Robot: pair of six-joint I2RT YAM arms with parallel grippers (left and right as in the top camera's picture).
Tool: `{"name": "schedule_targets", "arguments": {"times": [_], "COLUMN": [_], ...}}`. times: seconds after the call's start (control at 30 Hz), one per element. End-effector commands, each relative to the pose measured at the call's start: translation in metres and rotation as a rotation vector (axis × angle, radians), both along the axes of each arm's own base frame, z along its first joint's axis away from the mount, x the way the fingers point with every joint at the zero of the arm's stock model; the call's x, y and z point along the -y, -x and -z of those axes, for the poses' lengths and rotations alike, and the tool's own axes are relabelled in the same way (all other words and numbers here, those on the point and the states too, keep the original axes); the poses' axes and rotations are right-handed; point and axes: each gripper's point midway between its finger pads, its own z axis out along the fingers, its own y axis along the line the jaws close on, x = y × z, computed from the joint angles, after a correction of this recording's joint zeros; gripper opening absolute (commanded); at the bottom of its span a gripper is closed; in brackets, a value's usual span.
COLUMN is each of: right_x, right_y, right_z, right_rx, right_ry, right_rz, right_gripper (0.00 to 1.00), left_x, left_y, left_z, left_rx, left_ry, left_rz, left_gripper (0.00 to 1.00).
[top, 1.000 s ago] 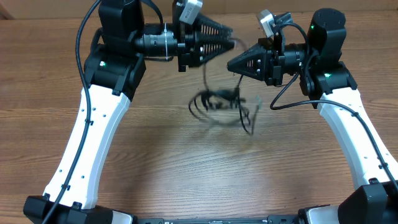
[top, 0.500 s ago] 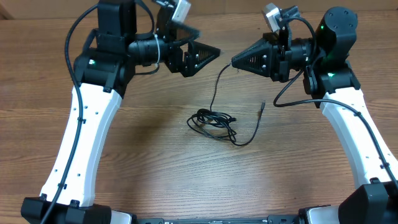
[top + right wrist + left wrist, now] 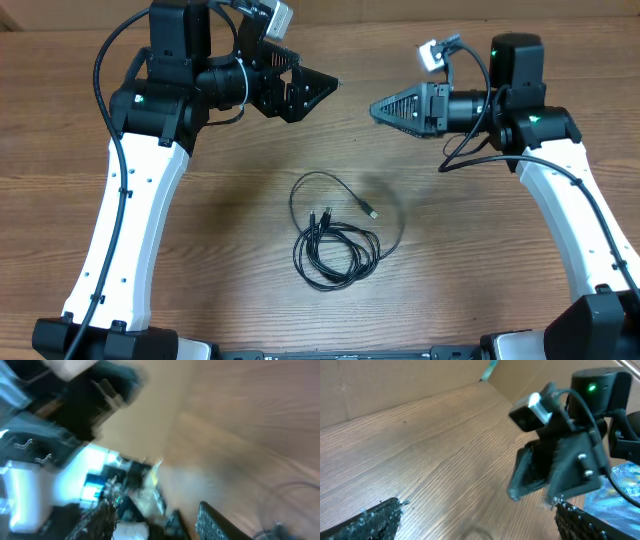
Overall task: Untangle cables
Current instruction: 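Reach the right gripper down onto the cable pile and grasp it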
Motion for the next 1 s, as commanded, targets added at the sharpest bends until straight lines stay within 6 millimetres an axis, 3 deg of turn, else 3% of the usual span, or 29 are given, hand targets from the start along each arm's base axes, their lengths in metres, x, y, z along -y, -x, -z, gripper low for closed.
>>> {"name": "schedule_targets", "arguments": {"times": [0.0, 0.23, 0.4, 0.67, 0.97], "right_x": [0.016, 0.036, 0.023, -0.004, -0.04], "right_y": [-0.01, 0.037, 0.062, 0.092, 0.125], "right_z": [0.042, 0.105, 0.123, 0.151, 0.199], "right_rx": [0.004, -0.236, -0.233, -0.091, -0.025], "right_ry": [0.216, 0.527, 0.68, 0.945, 0.968], "right_rz": [0.115, 0.109, 0.036, -0.074, -0.164], "right_gripper": [0.51, 0.57, 0.57, 0.6, 0.59], "left_x": [-0.006, -0.014, -0.029, -0.042, -0.065], "left_y": [-0.001, -0.001, -0.005, -0.002, -0.011], "left_z": [-0.002, 0.013, 0.033, 0.052, 0.075], "left_rx": [0.024, -0.033, -0.083, -0.141, -0.206], "left_ry": [-0.03, -0.084, -0.181, -0.254, -0.335], "left_rz": [-0.027, -0.079, -0.176, -0.23, -0.383], "left_gripper": [0.99, 1.0, 1.0, 1.0, 1.0]}}
